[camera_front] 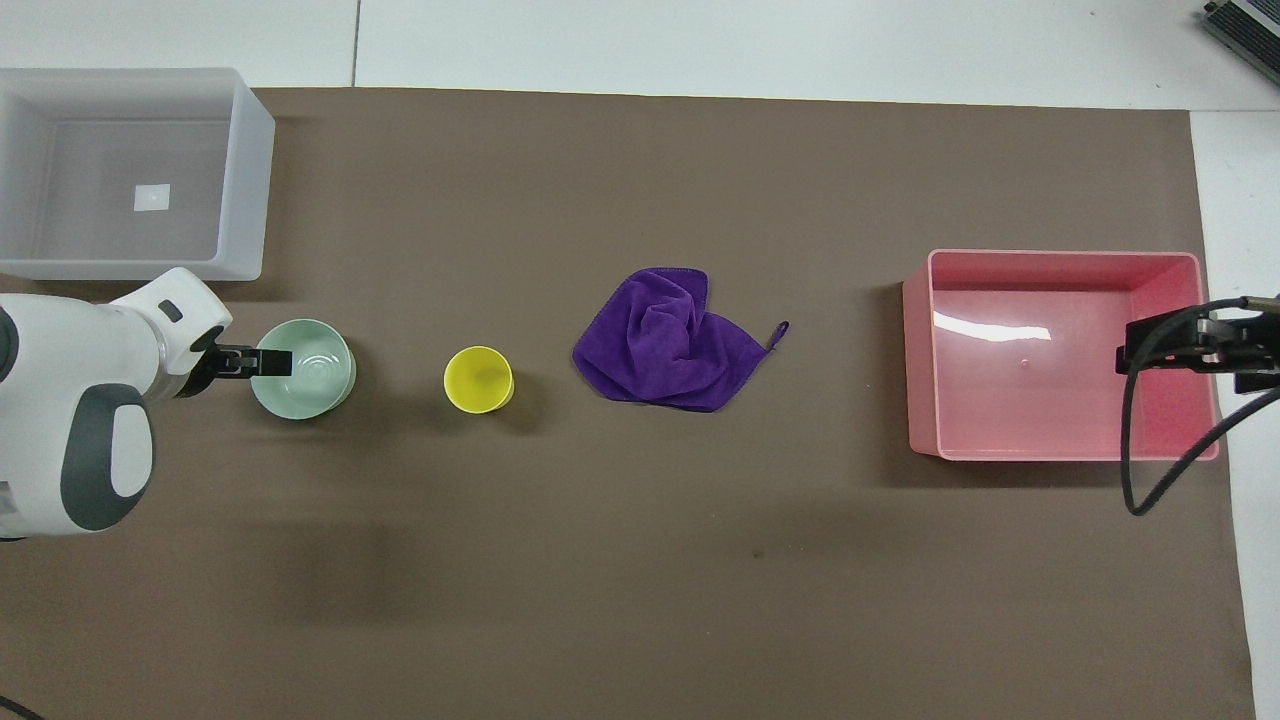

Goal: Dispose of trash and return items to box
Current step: 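Grasp the rim of the pale green bowl with the left gripper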

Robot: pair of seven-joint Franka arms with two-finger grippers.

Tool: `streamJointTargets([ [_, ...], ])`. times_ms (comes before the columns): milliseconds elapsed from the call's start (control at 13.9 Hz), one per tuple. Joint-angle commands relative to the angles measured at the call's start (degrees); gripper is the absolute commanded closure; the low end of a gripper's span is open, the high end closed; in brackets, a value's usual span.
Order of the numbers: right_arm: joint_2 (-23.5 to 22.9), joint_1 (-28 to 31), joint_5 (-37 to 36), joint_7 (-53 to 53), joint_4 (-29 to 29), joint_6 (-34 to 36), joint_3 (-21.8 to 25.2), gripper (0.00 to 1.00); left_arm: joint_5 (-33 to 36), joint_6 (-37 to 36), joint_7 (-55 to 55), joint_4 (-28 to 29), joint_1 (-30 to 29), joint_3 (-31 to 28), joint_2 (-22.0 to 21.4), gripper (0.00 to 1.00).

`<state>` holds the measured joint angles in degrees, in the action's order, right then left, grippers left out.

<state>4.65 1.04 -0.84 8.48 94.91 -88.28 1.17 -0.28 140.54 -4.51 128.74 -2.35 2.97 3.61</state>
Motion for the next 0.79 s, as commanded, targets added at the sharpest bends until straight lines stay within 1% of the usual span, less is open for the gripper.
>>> streamJointTargets([
  [0, 1.33, 0.28, 0.92, -1.53, 1.86, -1.28, -0.11, 0.0, 0.55, 4.21, -0.33, 0.46, -0.9, 0.55, 3.23, 0.0],
  [72, 1.33, 0.28, 0.92, -1.45, 1.86, -1.28, -0.11, 0.0, -0.15, 4.31, -0.07, 0.29, -0.82, 0.64, 4.03, 0.0],
  [215, 1.5, 0.28, 0.92, -1.45, 1.95, -1.28, -0.11, 0.0, -4.1, 4.83, -0.24, 0.29, -0.82, 0.64, 5.08, 0.0],
  [287, 1.5, 0.28, 0.92, -1.45, 2.12, -1.28, -0.11, 0.0, -4.29, 4.66, -0.24, 0.29, -0.82, 0.64, 5.52, 0.05],
  [359, 1.59, 0.28, 0.92, -1.53, 2.3, -1.28, -0.11, 0.0, -4.47, 3.88, -0.24, -0.06, -1.08, 0.64, 5.53, 0.39],
  [431, 1.68, 0.28, 0.92, -1.53, 2.3, -1.28, -0.11, 0.0, -4.82, 3.78, -0.33, -0.06, -1.34, 0.64, 5.53, 0.76],
  [503, 1.68, 0.28, 0.92, -1.53, 2.3, -1.28, -0.11, 0.0, -5.25, 3.69, -0.24, -0.06, -1.34, 0.72, 5.44, 1.0],
  [646, 1.68, 0.28, 1.01, -1.53, 2.39, -1.28, -0.11, 0.0, -7.01, 2.56, -0.33, -0.33, -1.34, 0.81, 4.92, 1.0],
  [718, 1.68, 0.28, 0.92, -1.53, 2.56, -1.28, -0.11, 0.0, -7.19, 0.64, -0.5, -1.46, -1.34, 0.72, 4.48, 1.0],
])
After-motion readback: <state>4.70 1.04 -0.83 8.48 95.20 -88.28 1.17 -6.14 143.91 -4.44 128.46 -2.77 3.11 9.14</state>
